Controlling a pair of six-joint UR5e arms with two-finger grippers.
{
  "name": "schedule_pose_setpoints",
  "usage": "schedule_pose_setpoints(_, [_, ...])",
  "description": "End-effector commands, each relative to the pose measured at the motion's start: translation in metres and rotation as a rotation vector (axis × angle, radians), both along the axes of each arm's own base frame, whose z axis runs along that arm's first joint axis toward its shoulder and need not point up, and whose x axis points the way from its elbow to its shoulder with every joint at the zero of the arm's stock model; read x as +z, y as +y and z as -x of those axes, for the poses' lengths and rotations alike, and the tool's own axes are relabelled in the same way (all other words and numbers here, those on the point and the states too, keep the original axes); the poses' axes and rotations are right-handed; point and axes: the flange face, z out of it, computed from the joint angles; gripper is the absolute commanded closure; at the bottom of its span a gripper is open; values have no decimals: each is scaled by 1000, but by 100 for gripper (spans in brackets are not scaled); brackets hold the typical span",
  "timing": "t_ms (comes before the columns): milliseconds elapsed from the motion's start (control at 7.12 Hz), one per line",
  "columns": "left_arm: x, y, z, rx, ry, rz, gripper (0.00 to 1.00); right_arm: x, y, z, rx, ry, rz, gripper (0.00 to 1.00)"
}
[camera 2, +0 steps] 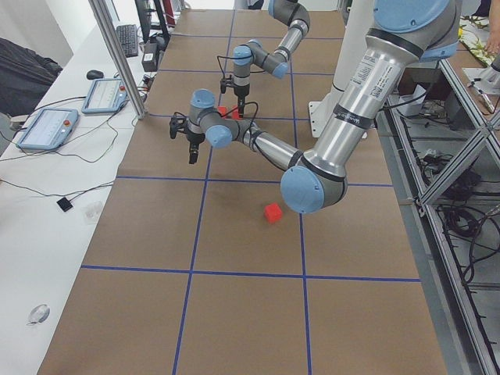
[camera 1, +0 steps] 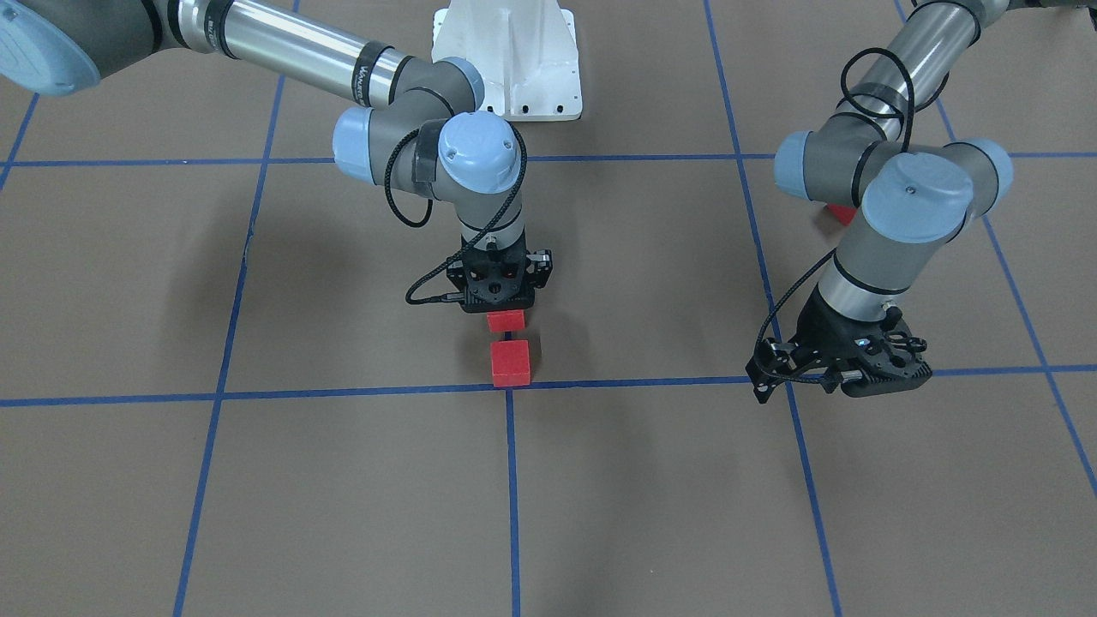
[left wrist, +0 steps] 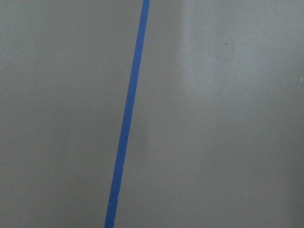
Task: Form red blocks into L shape at center
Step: 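Carry the held cube with the right gripper next to the center cube, then lower the cube against the center cube, nearer the robot, with the right gripper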
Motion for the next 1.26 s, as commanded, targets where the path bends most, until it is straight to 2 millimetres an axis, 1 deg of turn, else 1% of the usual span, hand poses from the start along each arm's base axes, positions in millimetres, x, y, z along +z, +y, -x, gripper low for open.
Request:
schedule_pose_setpoints(0, [4, -1, -1, 1, -4, 4, 1, -6, -3, 1, 7, -4, -12, 100])
schedule_pose_setpoints(140, [8, -3, -2, 1, 1, -4, 1, -7, -3, 1, 10, -3, -18, 100])
schedule_pose_setpoints(281, [17, -5, -4, 1, 3, -6, 1, -10, -4, 1, 15, -2, -26, 100])
schedule_pose_setpoints(702, [18, -6, -5, 0, 9, -12, 1, -1, -7, 5, 14, 15, -17, 100])
schedule_pose_setpoints(1123, [22, -7, -5, 0, 5, -6, 1, -2, -9, 5, 26, 20, -33, 100])
